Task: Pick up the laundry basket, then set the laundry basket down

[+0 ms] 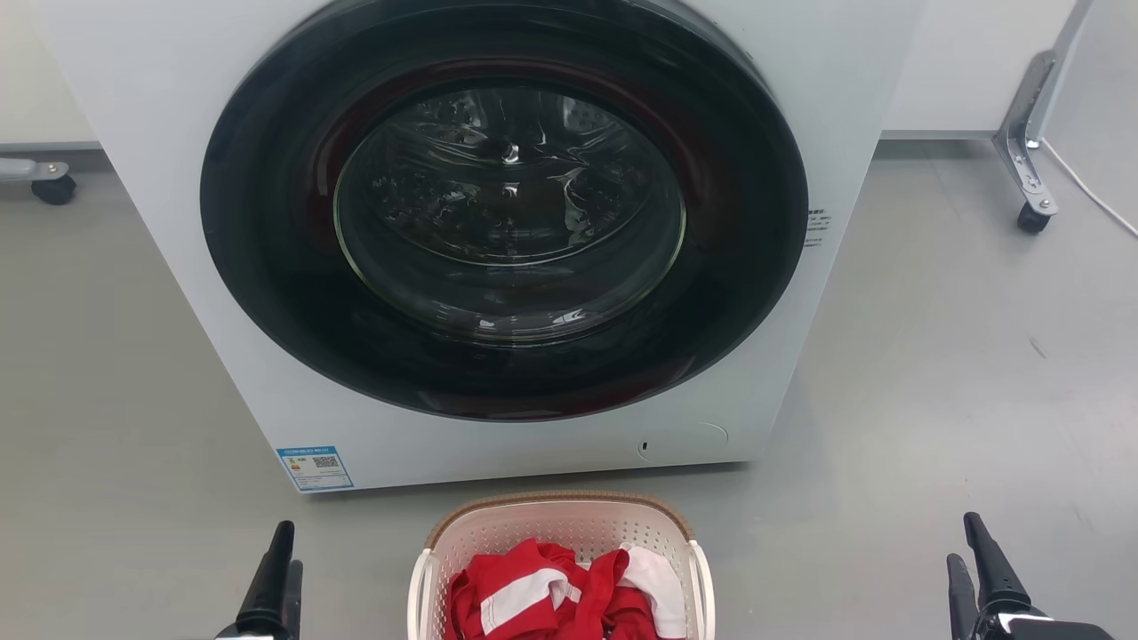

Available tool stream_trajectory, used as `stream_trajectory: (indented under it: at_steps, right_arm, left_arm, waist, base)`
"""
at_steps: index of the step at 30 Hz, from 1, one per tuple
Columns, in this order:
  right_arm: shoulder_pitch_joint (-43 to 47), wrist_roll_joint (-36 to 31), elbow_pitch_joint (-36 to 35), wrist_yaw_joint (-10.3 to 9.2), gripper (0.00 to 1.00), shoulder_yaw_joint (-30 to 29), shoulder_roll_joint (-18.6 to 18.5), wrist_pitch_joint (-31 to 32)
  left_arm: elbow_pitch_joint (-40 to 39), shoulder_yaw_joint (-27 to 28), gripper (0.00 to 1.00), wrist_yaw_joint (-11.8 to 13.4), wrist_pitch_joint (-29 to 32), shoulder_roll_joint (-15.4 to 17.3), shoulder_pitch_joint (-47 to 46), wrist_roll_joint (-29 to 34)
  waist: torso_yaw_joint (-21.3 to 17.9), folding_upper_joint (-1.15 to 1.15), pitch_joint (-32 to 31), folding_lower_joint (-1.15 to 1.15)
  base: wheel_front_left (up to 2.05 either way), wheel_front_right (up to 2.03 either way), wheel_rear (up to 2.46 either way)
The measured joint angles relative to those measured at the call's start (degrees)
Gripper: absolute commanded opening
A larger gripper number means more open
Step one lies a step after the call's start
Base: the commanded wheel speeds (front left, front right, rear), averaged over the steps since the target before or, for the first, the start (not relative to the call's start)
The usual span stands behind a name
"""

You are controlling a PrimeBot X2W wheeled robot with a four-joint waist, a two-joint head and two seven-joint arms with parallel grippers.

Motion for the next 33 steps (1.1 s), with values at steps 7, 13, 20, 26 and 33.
stream_trajectory:
  at_steps: [7, 13, 20, 26, 33]
  right_arm:
    - [-0.05, -2.87, -0.96, -1.07, 1.00, 0.70, -0.02, -1.55]
    - [-0.13, -7.20, -1.91, -2.55, 1.00, 1.97, -0.03, -3.03]
    - [-0.18, -13.79, -3.34, -3.60, 1.00, 4.05, -0.08, -4.42]
    - [-0.24, -21.03, -4.02, -4.58, 1.00, 5.97, -0.20, -5.66]
    - [-0.32, -29.24, -4.91, -5.61, 1.00, 8.02, -1.15, -7.06]
  left_arm:
    - [-1.38, -0.46, 1.00, 0.30, -1.52, 0.03, 0.08, 2.43]
    - [-2.82, -1.35, 1.00, 1.38, -2.98, 0.05, 0.23, 6.20]
    - [-4.74, -2.35, 1.00, 3.45, -4.48, 0.09, 0.28, 12.37]
    - [-5.84, -3.75, 1.00, 4.41, -5.59, 0.13, 0.33, 19.87]
    - [-7.39, -5.61, 1.00, 5.45, -7.15, 0.67, 0.49, 29.04]
  waist:
    - [-0.01, 0.00, 0.09, 0.00]
    - [0.00, 0.00, 0.20, 0.00]
    - [0.02, 0.00, 0.35, 0.00]
    - [0.03, 0.00, 0.46, 0.00]
    - [0.05, 0.00, 0.56, 0.00]
  base:
    - [0.00, 0.00, 0.00]
    - [0.00, 0.00, 0.00]
    - [0.00, 0.00, 0.00]
    - [0.00, 0.00, 0.00]
    - [0.00, 0.00, 0.00]
